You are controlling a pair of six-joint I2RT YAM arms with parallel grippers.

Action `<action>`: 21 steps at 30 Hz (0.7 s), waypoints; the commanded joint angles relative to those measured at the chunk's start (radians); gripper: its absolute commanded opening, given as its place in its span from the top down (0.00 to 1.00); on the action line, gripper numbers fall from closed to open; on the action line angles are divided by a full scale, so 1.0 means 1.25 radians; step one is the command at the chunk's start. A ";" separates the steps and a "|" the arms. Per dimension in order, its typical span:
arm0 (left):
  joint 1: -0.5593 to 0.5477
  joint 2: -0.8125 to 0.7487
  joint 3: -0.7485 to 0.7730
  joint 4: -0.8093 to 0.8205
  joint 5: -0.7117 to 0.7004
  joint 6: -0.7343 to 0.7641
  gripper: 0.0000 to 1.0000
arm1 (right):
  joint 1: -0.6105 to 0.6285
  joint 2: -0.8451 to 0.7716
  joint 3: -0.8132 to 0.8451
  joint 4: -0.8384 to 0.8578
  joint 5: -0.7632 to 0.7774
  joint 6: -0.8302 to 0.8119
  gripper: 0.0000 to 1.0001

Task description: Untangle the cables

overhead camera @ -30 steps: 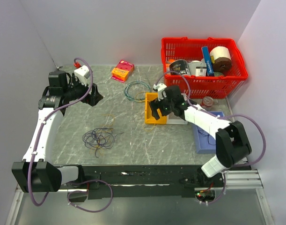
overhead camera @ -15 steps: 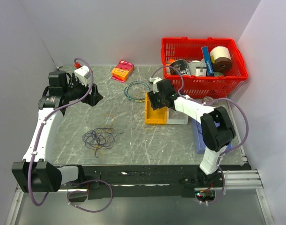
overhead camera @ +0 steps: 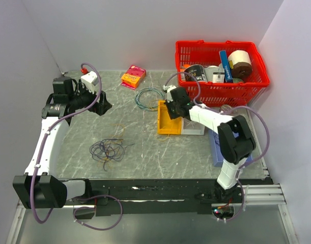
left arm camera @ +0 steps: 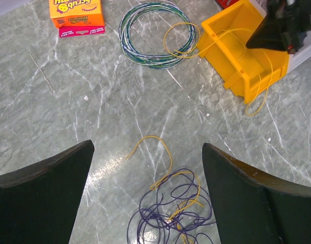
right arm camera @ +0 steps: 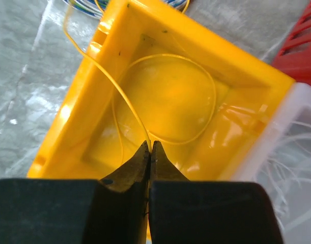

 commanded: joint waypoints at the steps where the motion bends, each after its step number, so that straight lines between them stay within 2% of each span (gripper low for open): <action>1: -0.001 -0.006 0.038 0.002 0.012 0.010 0.06 | -0.001 -0.150 -0.004 0.043 0.013 -0.002 1.00; 9: -0.003 -0.003 0.045 0.006 0.020 0.005 0.06 | -0.003 -0.313 0.035 0.081 0.102 -0.057 1.00; 16: -0.003 -0.014 0.045 0.000 0.015 0.010 0.06 | -0.009 -0.333 0.080 0.109 0.159 -0.109 1.00; 21: -0.003 -0.019 0.049 -0.010 0.011 0.016 0.06 | -0.017 -0.369 0.063 0.141 0.167 -0.108 1.00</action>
